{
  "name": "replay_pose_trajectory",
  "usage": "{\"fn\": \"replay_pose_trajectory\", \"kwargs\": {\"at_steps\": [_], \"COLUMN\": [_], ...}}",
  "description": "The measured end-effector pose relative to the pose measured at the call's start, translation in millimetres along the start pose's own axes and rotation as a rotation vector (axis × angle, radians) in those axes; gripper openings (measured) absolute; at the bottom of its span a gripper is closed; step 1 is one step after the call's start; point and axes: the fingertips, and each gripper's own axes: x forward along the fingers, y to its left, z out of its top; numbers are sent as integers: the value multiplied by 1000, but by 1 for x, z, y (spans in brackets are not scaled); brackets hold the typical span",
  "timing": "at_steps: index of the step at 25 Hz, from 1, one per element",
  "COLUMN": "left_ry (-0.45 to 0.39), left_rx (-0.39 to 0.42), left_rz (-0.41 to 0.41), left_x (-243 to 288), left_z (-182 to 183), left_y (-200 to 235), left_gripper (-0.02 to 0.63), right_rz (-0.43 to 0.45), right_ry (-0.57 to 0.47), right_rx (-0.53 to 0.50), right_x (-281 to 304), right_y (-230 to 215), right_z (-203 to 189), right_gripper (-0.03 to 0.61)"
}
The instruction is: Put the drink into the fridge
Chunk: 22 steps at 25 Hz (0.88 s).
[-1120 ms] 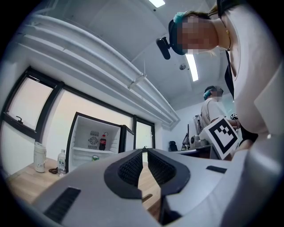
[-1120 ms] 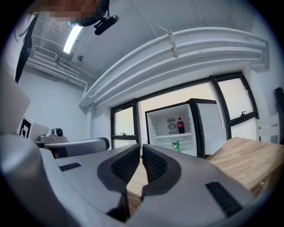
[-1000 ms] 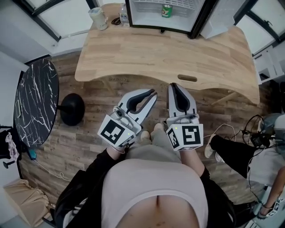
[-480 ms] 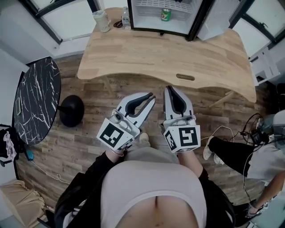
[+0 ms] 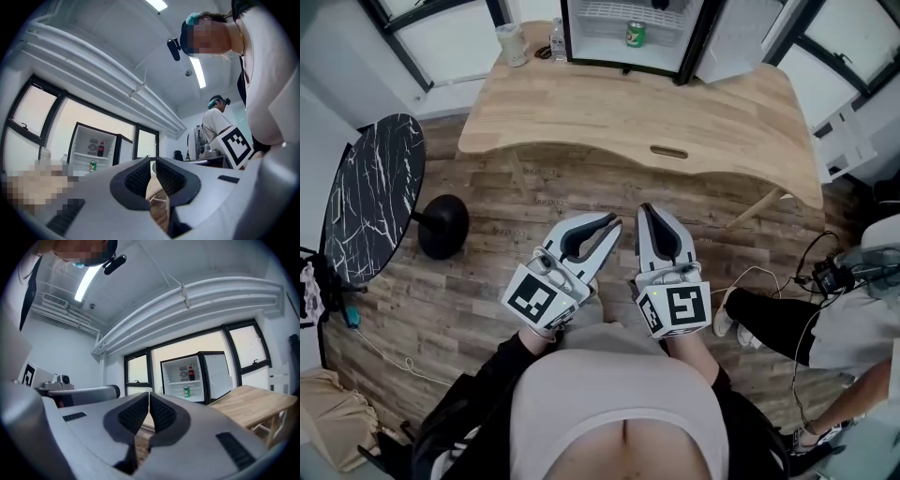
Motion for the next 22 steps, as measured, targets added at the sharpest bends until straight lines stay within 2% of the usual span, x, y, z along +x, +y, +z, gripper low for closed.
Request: {"fn": "replay_pose_trajectory", "kwargs": {"at_steps": [8, 14, 22], "left_ry": [-9, -5, -10], "left_rx": [-4, -16, -12], "left_rz": [20, 28, 36], "left_x": [-18, -27, -33], "left_z": [3, -3, 0], "left_y": [-63, -103, -112], "left_gripper": [40, 40, 40], "right_rz": [19, 28, 23], "right_ry": [-22, -7, -20], "right_rx": [-6, -1, -26], "right_x": [-69, -107, -119], "right_y": [9, 10, 12], "right_z": [10, 2, 10], "right_gripper": [29, 29, 29]}}
